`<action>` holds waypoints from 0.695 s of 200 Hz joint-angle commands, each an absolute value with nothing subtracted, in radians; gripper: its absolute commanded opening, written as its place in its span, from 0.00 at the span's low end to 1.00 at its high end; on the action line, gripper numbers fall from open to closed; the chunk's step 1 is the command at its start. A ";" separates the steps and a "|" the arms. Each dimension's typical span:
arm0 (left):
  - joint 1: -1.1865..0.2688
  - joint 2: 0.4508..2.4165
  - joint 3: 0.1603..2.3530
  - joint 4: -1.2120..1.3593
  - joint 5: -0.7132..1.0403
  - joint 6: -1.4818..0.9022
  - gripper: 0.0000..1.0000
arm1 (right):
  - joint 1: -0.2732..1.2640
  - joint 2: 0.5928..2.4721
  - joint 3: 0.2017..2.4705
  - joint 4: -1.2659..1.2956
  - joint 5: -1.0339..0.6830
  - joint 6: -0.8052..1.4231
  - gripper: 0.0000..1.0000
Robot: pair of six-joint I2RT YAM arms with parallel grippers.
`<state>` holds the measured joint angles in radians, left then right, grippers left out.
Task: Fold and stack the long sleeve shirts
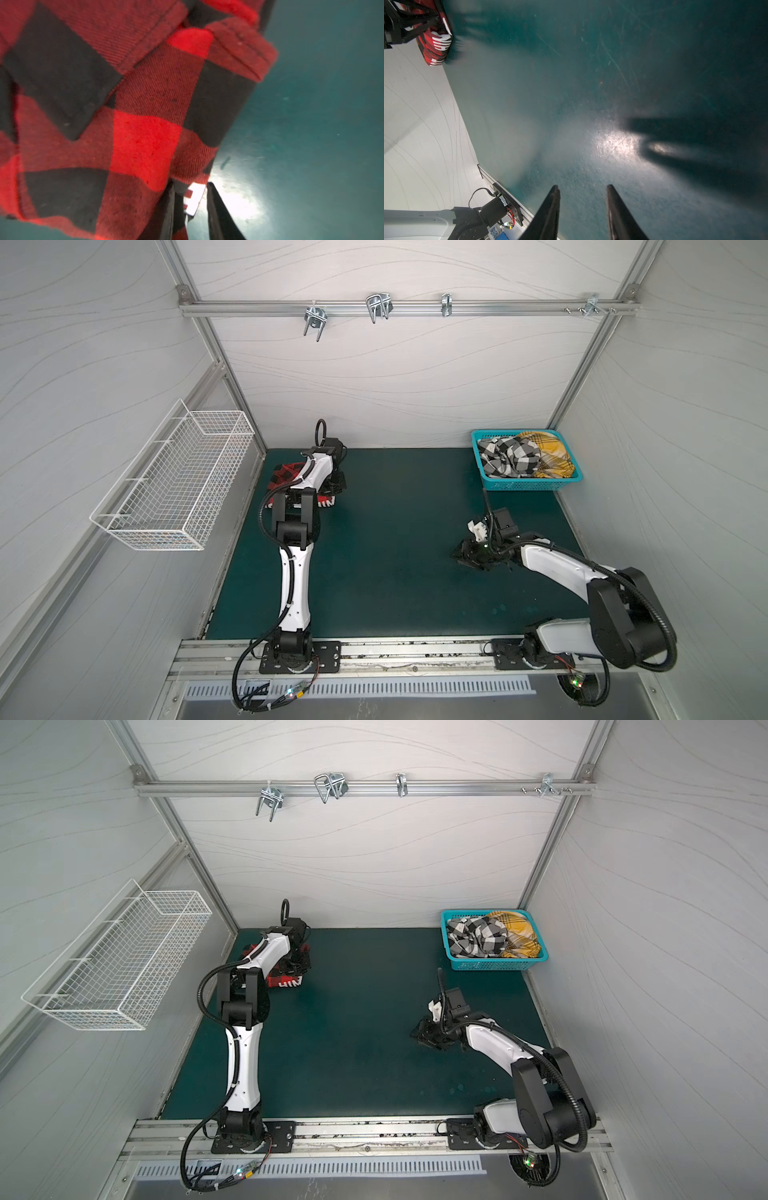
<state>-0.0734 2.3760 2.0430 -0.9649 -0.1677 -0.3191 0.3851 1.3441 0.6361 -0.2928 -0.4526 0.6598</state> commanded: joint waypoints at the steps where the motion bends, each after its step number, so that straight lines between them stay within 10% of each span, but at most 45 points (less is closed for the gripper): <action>1: -0.068 2.373 2.033 -0.952 -0.181 -0.327 0.27 | 0.393 1.348 0.638 -0.314 -0.439 0.671 0.38; 90: -0.126 2.146 2.003 -0.962 0.004 -0.422 0.41 | 0.402 1.268 0.734 -0.445 -0.376 0.631 0.36; 139: -0.194 1.637 1.715 -0.865 0.018 -0.438 0.53 | 0.379 1.044 1.051 -0.730 -0.150 0.562 0.57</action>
<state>-0.1841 1.8927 1.8343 -0.9195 -0.0139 -0.4114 0.3901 1.1469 0.9077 -0.5598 -0.3069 0.6144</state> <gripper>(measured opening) 0.521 0.521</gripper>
